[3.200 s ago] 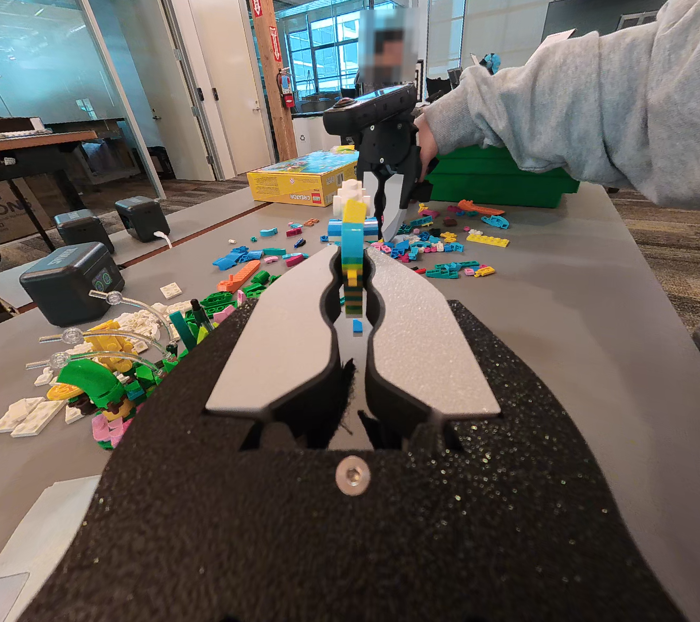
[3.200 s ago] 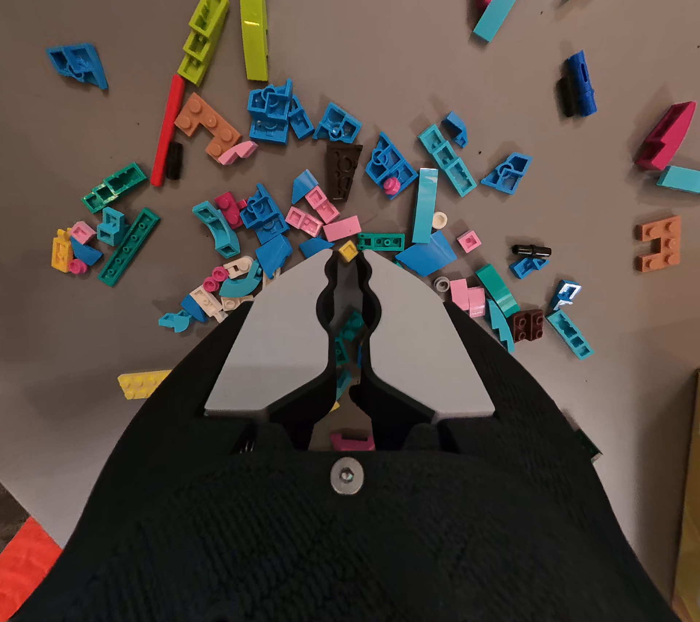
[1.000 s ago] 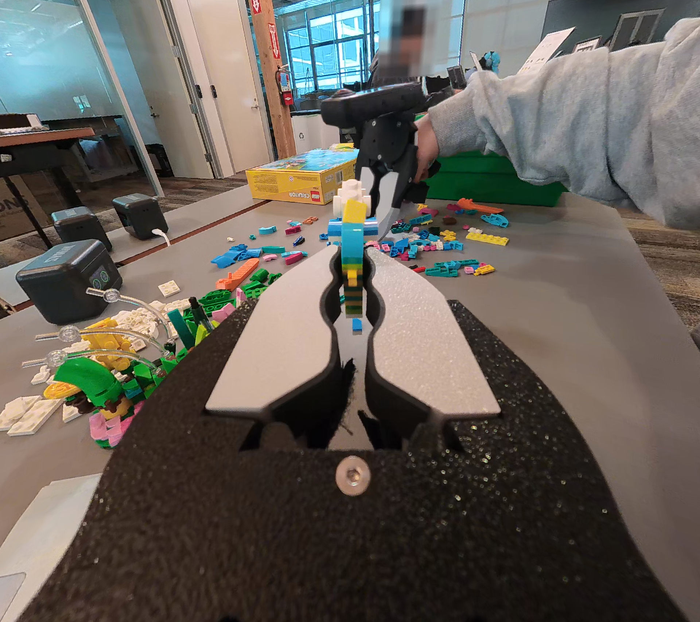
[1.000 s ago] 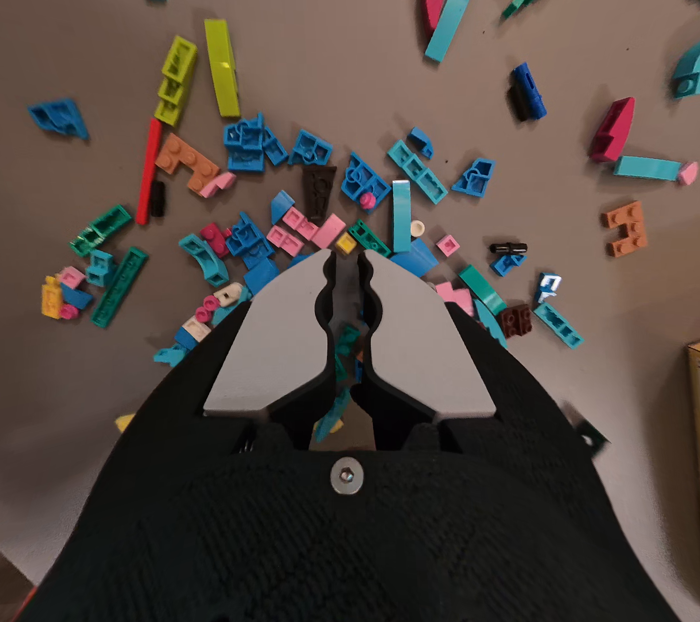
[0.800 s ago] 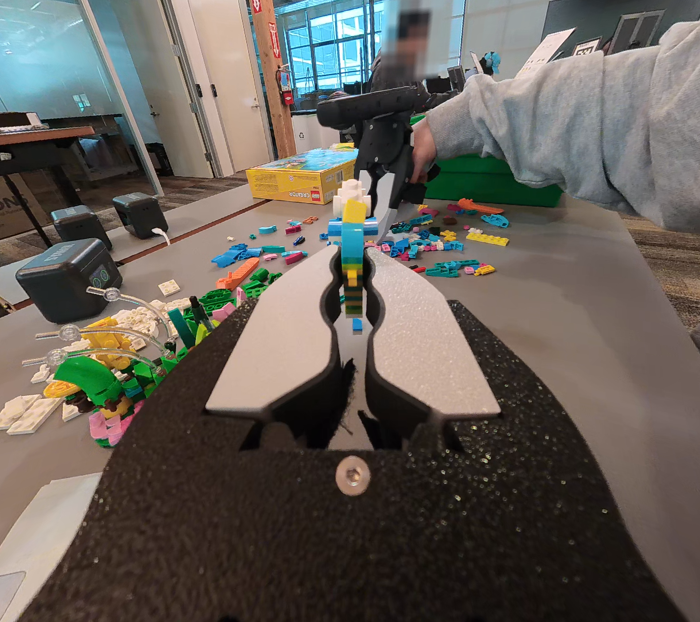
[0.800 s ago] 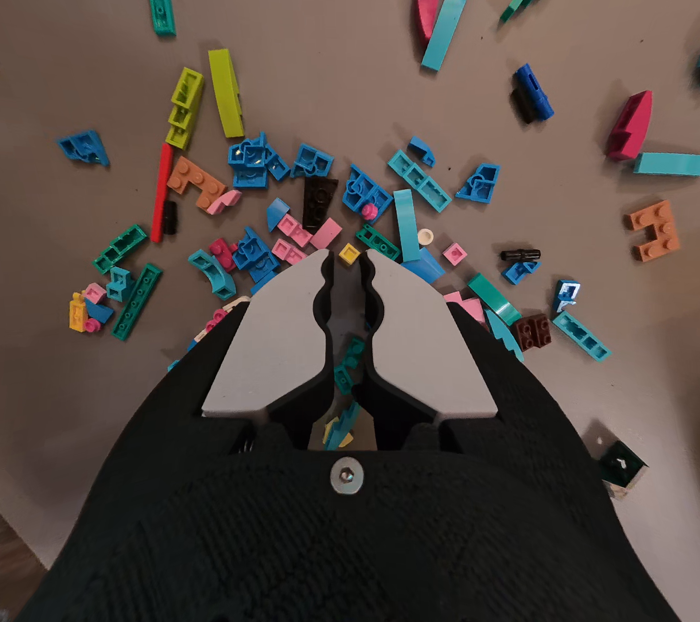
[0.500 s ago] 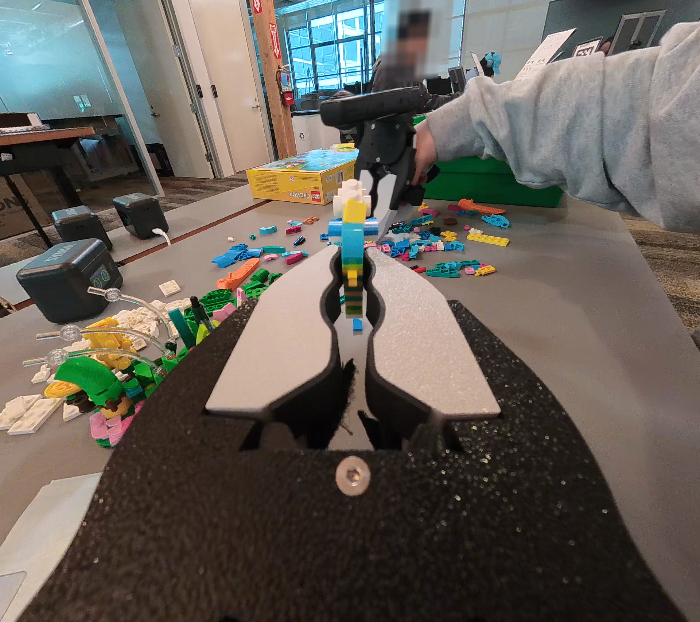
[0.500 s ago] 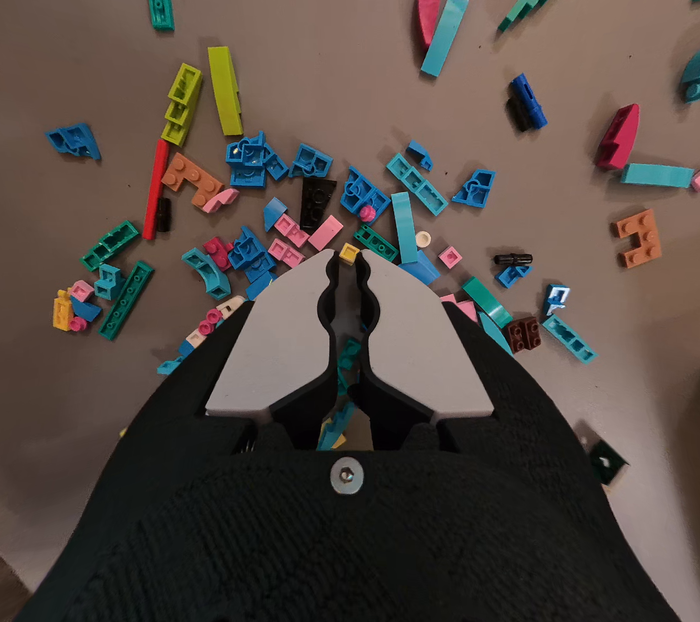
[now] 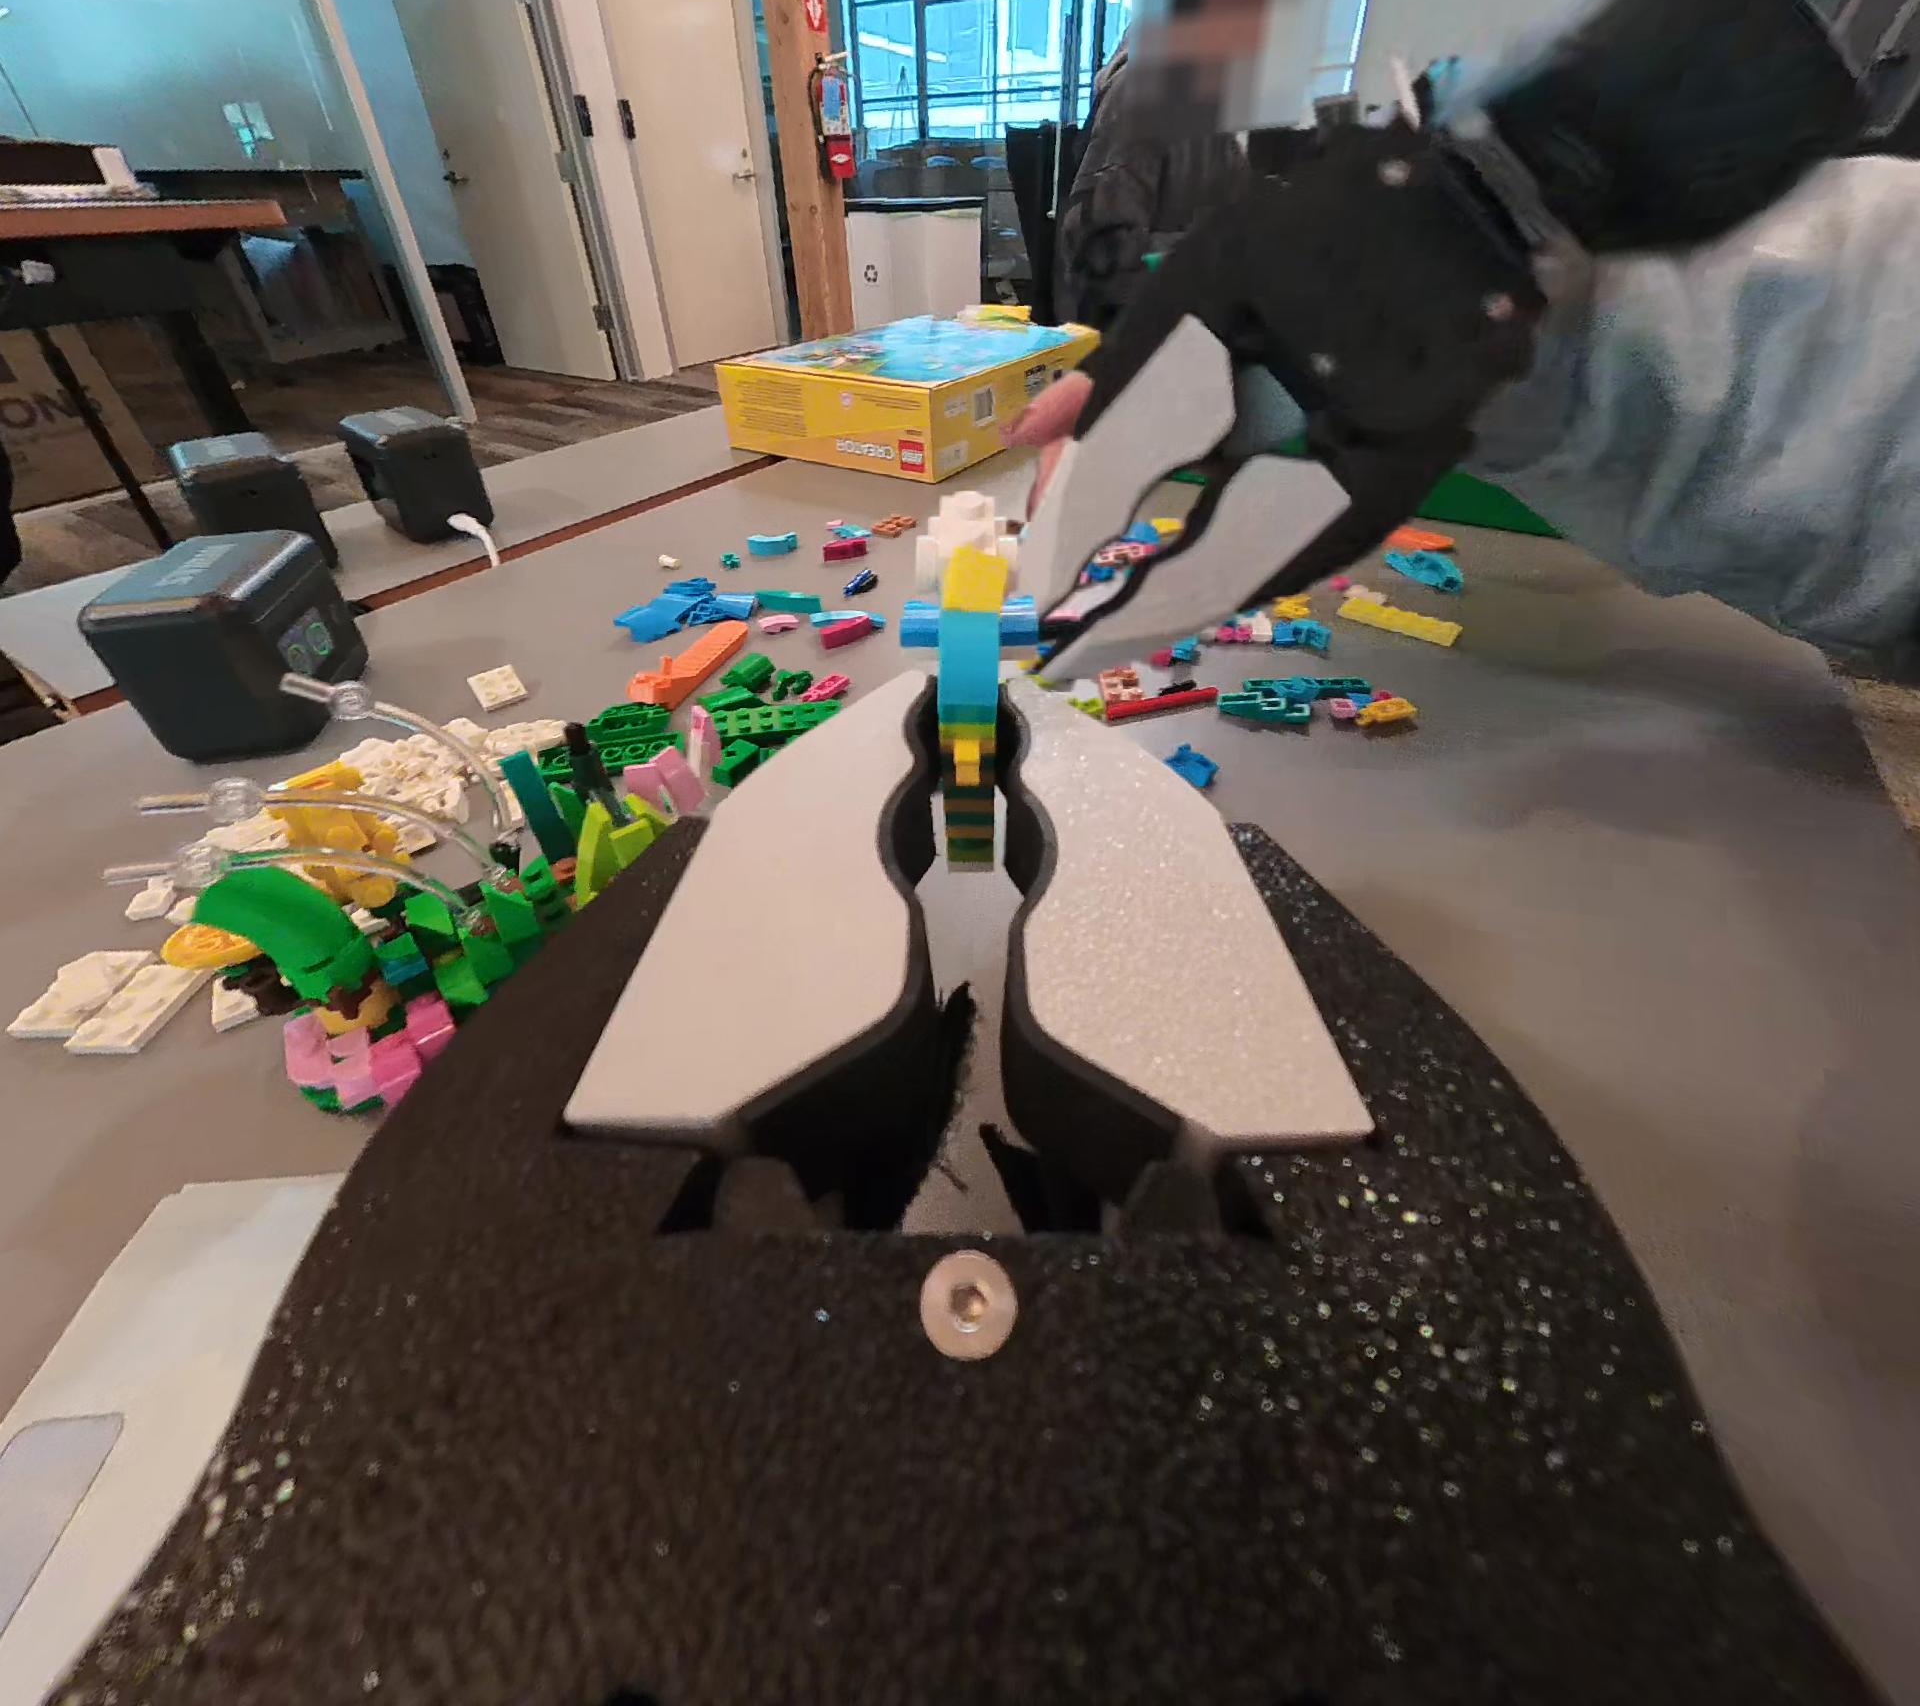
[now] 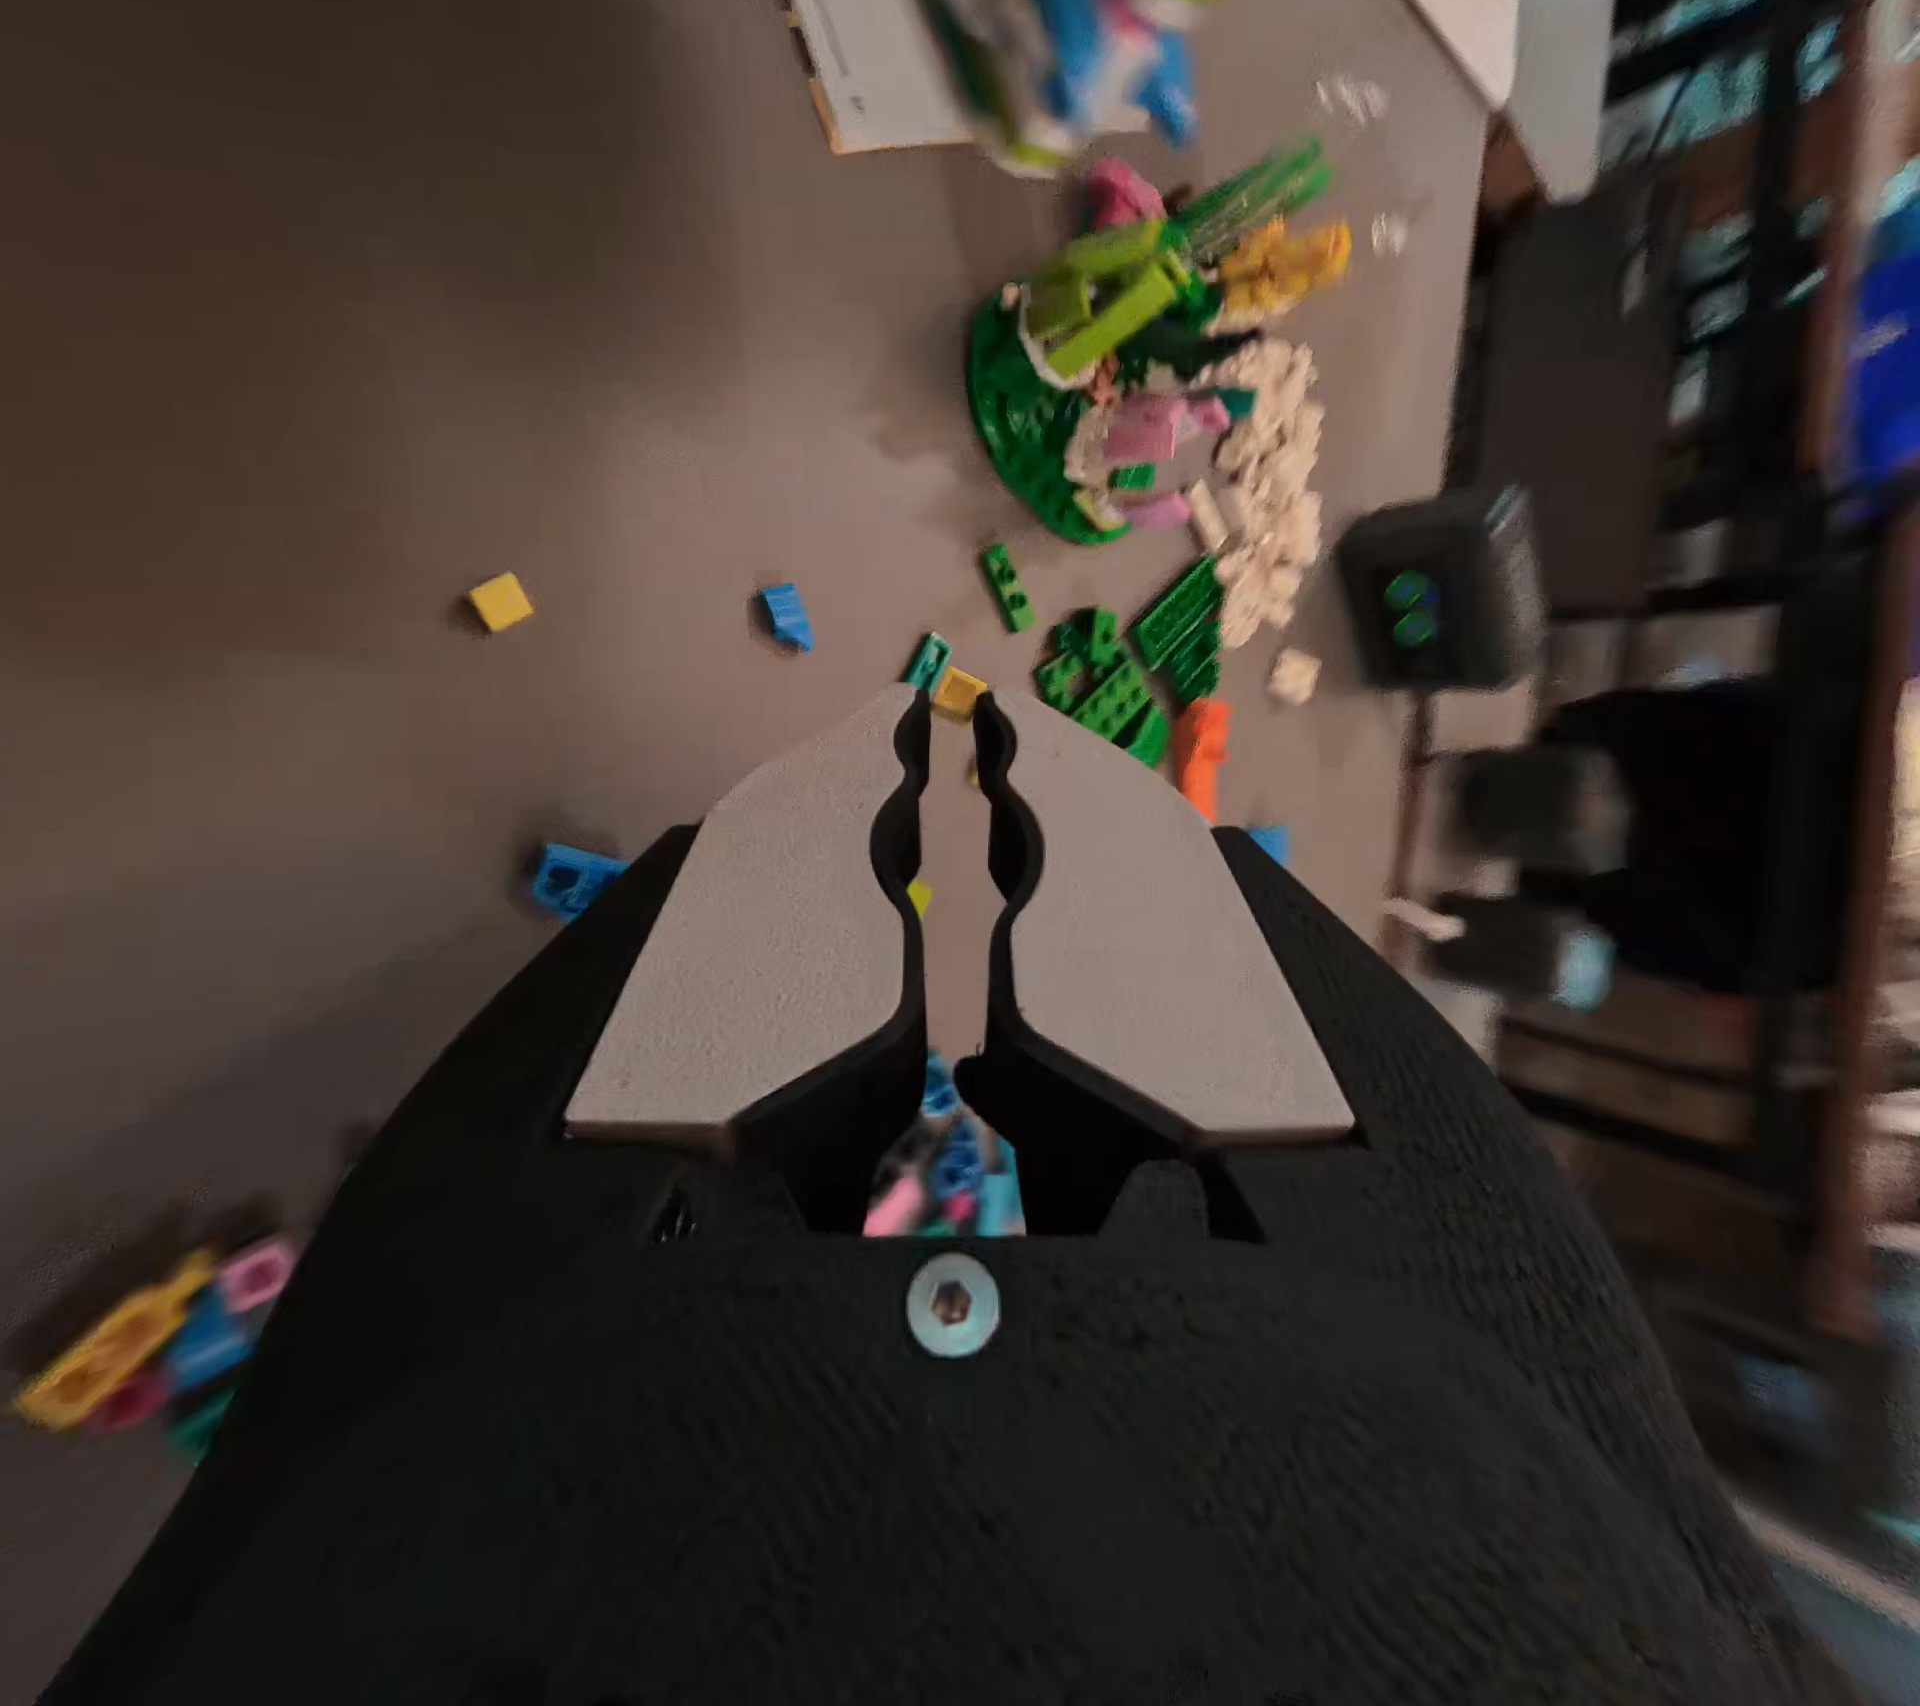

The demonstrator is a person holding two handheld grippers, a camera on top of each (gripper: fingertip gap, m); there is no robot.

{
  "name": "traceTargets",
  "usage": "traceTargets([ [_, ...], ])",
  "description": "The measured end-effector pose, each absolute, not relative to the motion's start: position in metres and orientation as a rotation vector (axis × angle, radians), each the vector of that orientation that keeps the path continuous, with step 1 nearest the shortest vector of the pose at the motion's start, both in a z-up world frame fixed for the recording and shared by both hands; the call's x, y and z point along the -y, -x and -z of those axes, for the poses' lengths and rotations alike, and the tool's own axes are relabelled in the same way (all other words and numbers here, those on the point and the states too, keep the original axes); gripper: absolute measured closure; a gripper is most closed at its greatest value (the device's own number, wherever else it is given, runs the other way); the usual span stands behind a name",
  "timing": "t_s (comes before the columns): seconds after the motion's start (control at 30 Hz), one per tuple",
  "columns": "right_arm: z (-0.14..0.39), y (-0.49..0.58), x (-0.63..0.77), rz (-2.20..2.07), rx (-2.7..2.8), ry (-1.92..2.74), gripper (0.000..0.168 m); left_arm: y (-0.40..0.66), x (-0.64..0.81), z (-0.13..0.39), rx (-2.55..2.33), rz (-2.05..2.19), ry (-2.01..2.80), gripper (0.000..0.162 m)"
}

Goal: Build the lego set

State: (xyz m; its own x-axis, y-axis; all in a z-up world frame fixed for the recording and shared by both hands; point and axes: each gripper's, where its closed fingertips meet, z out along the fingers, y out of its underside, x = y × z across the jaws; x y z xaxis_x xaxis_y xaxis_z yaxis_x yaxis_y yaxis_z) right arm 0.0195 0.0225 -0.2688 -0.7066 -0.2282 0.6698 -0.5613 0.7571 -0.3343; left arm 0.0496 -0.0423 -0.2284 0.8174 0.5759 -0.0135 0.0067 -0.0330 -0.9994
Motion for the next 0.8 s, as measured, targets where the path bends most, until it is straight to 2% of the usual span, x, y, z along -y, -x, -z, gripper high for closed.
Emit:
traceTargets([
  [0.2,0.289,-0.033,-0.005,-0.263,1.901,-1.198,0.161,-0.044,0.048,0.23,0.527,-0.493,1.548,0.154],
  [0.43,0.314,-0.048,-0.009,-0.068,1.827,-1.523,0.161,-0.043,0.049,0.231,0.535,-0.495,1.546,0.154],
  [0.6,0.318,-0.06,-0.006,-0.211,1.937,-1.51,0.16,-0.044,0.049,0.23,0.531,-0.487,1.54,0.154],
  [0.8,0.301,-0.057,-0.006,-0.542,2.221,-1.174,0.153,-0.046,0.047,0.23,0.521,-0.475,1.538,0.154],
])
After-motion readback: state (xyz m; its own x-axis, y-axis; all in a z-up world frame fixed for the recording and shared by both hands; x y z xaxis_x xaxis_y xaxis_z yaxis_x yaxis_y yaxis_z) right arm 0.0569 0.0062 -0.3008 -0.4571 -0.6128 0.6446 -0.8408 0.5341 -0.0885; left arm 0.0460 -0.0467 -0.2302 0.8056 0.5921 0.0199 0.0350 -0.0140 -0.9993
